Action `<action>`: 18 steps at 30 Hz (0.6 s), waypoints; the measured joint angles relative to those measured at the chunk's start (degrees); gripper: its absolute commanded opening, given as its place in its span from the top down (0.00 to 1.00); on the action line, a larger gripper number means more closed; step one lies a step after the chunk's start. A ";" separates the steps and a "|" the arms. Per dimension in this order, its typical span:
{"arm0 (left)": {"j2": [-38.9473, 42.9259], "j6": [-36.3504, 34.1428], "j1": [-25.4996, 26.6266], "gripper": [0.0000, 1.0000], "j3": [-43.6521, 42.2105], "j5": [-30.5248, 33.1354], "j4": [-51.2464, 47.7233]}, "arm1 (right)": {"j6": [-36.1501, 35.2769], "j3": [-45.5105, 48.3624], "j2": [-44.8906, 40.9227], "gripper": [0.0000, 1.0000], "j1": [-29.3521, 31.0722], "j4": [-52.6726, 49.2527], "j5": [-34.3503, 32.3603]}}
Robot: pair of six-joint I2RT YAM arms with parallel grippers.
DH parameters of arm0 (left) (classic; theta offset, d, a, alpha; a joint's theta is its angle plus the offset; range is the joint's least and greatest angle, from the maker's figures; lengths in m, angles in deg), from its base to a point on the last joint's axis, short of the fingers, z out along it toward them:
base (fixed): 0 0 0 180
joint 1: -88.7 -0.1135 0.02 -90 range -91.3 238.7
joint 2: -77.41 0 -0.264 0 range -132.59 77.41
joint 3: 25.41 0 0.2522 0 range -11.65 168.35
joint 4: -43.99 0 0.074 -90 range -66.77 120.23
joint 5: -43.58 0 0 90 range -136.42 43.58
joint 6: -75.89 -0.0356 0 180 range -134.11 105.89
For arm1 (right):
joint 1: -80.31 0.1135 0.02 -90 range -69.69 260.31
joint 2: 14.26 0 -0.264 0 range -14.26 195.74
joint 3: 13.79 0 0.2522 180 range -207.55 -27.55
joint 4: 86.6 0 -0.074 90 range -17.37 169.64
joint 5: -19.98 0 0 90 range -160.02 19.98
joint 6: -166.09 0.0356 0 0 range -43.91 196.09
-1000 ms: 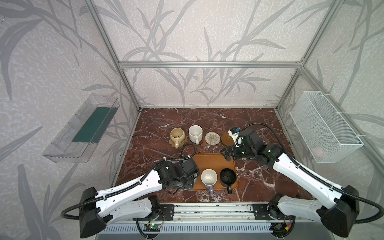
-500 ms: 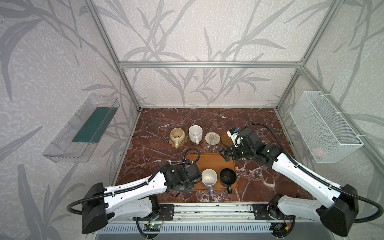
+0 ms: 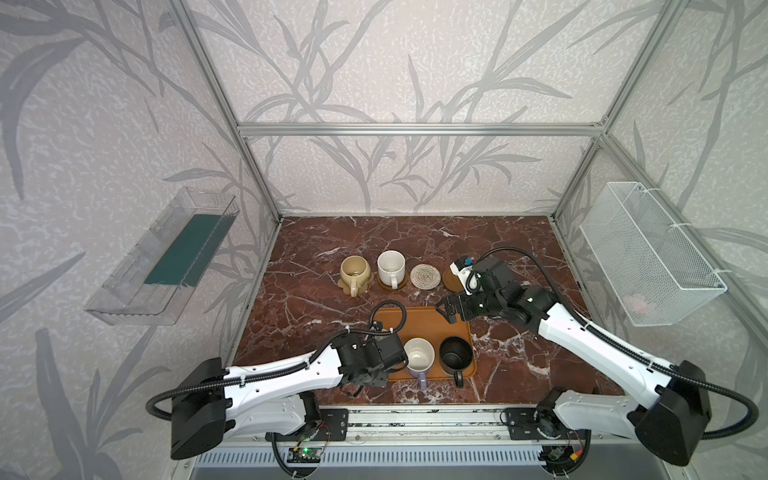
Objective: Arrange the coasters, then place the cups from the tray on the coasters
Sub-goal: 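Lower the left gripper onto the light blue mug on the tray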
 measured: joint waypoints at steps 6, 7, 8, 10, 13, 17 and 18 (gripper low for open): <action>-1.05 -0.09 0.02 0.74 -0.33 0.70 1.18 | 0.26 0.09 0.04 0.01 0.00 0.26 0.61; -1.05 -0.09 0.02 0.77 -0.46 0.76 1.29 | 0.26 0.09 0.09 0.01 0.00 0.26 0.63; -1.05 -0.07 0.02 0.81 -0.61 0.79 1.49 | 0.26 0.09 0.17 0.01 0.00 0.26 0.68; -1.03 -0.26 0.02 0.85 -0.79 0.66 1.90 | 0.42 0.09 0.22 0.00 0.00 0.26 0.81; -0.83 -0.22 0.09 0.92 -0.83 0.72 2.99 | 0.66 0.26 0.20 0.00 0.00 0.74 1.20; -0.83 -0.11 0.09 1.00 -0.83 0.72 3.08 | 0.72 0.66 0.22 0.00 0.00 1.09 1.51; -0.81 -0.11 0.09 1.00 -0.83 0.72 3.06 | 0.76 0.66 0.22 0.00 0.00 1.09 1.55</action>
